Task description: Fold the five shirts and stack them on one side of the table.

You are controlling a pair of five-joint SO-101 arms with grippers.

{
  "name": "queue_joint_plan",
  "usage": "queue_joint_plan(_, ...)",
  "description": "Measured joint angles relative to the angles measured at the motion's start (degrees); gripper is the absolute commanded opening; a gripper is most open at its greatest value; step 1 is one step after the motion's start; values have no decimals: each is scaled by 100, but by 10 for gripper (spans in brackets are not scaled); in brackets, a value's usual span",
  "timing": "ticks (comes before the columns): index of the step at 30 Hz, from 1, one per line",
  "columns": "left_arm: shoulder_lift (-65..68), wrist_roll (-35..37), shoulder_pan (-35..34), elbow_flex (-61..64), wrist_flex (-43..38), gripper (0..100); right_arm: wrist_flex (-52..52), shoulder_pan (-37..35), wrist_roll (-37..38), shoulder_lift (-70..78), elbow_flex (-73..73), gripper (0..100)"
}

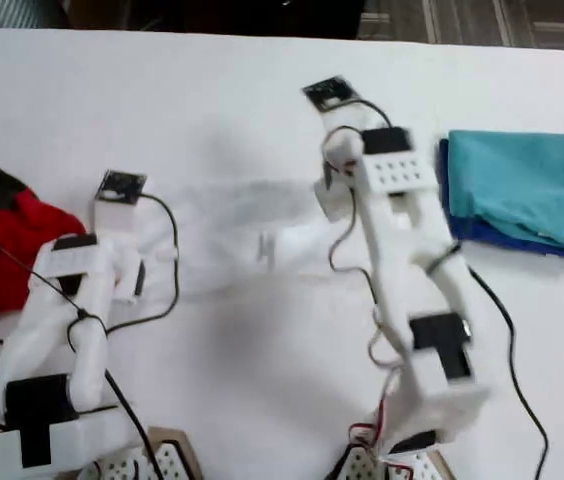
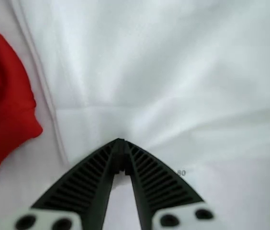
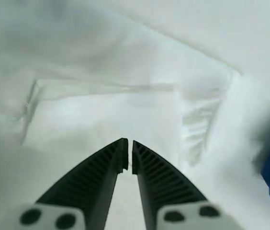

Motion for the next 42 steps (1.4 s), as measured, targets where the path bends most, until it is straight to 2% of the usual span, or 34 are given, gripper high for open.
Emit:
queue_joint_plan(5,-580,0,-88,-703,809,46,-1204,369,0,-756,2066,21)
queue_joint_plan(8,-712,0,-360,-1099,844,133,-1679,554,0,-949,3015,21)
queue_joint_plan(10,-598,0,-571,-1284,721,158,-1811,589,0,-1090,3367,21)
queue_joint_plan(16,914,0,-1011,-2145,369,134,-1908,668,0,-1600,3719,21)
queue_joint_plan(22,2866,-70,-1846,-3666,387,134,-1908,668,0,-1943,3736,21)
queue_joint_plan(28,4114,-316,-2602,-5336,668,134,-1908,668,0,-1969,3754,21)
queue_joint_plan(31,4431,-299,-2989,-6084,993,134,-1908,668,0,-1969,3754,21)
queue_joint_plan(35,4492,132,-3297,-6945,1626,134,-1908,668,0,-1978,3842,21)
queue_joint_plan(42,4492,273,-3033,-8308,3376,138,-1899,853,0,-1978,4000,21)
